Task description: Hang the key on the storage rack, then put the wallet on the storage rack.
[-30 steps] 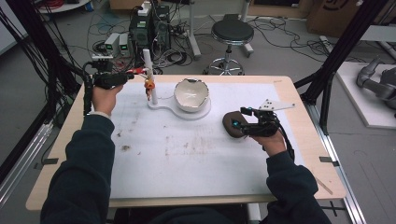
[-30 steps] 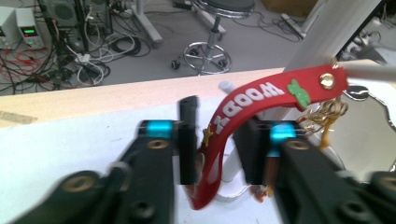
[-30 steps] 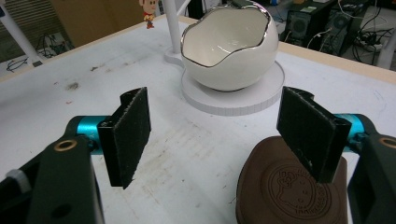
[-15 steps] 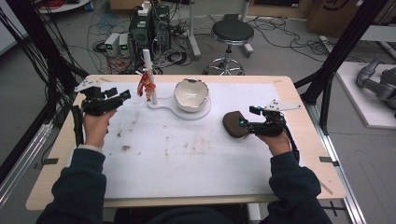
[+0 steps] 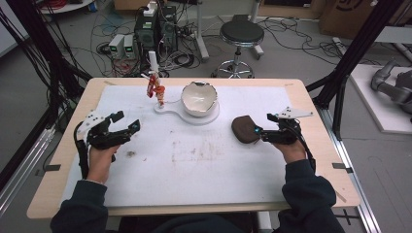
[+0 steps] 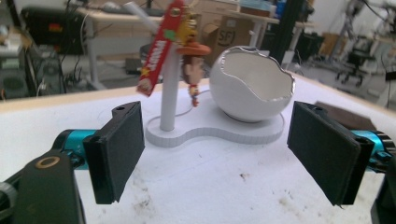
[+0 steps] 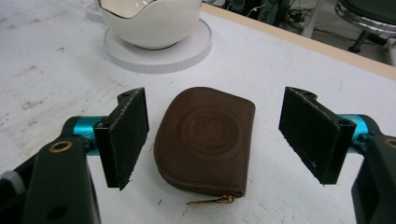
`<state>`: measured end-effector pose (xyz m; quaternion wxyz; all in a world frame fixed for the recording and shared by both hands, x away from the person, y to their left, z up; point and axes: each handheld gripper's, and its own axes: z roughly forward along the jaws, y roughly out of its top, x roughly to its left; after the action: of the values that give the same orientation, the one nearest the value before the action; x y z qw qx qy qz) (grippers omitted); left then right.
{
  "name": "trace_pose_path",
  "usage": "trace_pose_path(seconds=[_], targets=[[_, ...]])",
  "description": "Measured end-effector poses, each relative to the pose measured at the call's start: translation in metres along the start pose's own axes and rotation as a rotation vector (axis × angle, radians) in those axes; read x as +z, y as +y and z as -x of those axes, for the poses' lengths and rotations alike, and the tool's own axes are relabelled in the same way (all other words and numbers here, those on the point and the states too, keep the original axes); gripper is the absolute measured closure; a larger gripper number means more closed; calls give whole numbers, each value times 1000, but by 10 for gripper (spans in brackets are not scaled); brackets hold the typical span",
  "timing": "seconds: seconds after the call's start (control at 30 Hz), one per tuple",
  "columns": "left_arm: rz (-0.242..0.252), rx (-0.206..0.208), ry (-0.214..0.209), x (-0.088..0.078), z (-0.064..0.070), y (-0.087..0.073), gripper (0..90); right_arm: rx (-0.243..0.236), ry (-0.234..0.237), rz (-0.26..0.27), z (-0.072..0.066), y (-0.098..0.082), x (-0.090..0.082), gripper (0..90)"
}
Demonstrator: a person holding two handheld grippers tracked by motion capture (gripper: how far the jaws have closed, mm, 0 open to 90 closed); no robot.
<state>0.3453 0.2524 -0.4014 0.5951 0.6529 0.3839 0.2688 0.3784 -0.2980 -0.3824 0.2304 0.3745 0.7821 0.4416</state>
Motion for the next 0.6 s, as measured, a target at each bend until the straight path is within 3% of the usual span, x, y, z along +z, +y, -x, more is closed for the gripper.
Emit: trace_pose_path(seconds=[0.1, 0.27, 0.6], targets=[[2, -24, -27, 2, 2, -2, 192, 10, -9, 6, 1, -1, -3, 238], [0, -72, -28, 1, 1, -2, 182, 2, -12, 6, 0, -5, -4, 233], [-10, -87, -31, 4, -1, -4, 182, 37, 9, -23, 0, -9, 1, 219]])
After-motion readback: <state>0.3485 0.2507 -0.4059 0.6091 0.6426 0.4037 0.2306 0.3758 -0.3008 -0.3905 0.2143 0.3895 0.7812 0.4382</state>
